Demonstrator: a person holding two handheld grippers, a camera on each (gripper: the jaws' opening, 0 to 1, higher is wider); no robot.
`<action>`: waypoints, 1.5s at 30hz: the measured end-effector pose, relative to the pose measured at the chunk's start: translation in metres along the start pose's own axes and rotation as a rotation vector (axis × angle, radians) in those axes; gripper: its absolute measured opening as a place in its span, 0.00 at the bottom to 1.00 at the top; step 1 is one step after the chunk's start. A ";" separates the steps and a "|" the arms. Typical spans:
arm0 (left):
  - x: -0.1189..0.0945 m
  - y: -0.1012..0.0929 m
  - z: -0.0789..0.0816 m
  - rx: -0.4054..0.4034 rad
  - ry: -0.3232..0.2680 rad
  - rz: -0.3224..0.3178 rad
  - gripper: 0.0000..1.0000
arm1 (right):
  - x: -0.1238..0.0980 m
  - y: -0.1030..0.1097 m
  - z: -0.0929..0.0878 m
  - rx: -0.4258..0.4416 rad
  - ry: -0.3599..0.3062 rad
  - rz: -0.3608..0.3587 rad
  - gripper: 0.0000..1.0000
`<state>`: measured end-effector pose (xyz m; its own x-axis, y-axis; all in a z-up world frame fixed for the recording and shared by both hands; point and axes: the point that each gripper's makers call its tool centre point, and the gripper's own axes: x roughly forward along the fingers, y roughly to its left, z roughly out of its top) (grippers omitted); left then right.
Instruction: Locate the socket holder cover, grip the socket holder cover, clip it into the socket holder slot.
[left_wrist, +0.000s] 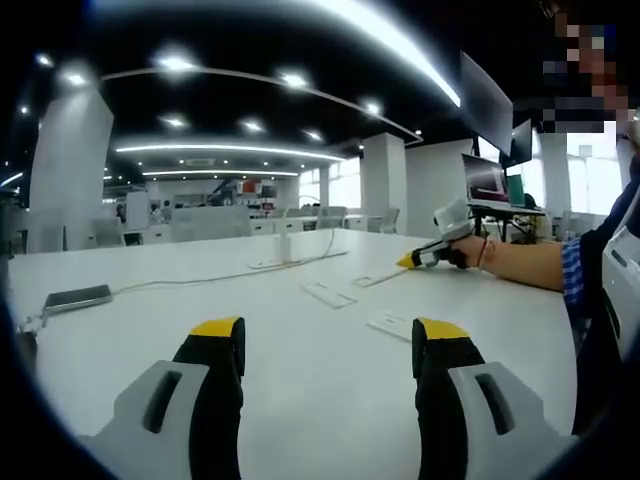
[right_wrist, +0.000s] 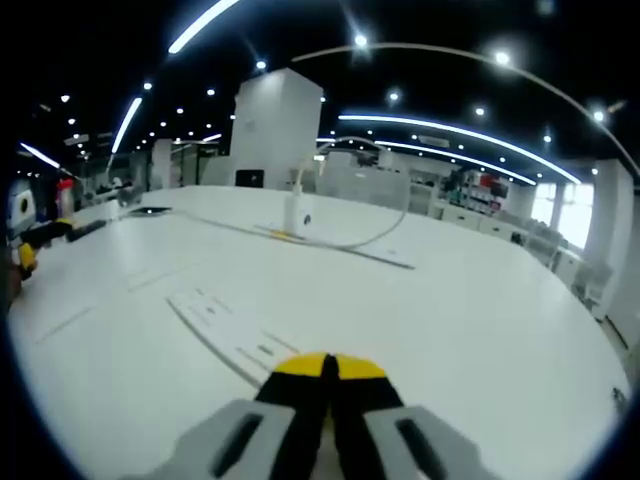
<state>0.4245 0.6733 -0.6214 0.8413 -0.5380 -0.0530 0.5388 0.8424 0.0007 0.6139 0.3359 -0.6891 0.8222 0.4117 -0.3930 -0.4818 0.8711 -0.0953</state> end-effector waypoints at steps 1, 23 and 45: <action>0.000 0.000 0.000 0.000 0.000 0.001 0.67 | 0.000 -0.001 0.000 -0.003 -0.004 -0.002 0.04; 0.001 -0.001 -0.002 0.003 0.011 0.001 0.67 | -0.001 0.007 0.000 -0.010 0.016 0.021 0.04; 0.002 -0.005 -0.004 0.004 0.021 0.002 0.67 | 0.007 0.026 -0.002 -0.056 0.045 0.080 0.04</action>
<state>0.4231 0.6686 -0.6259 0.8413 -0.5355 -0.0738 0.5372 0.8434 0.0044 0.6061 0.3611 -0.6956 0.7666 0.4657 -0.4421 -0.5625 0.8191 -0.1125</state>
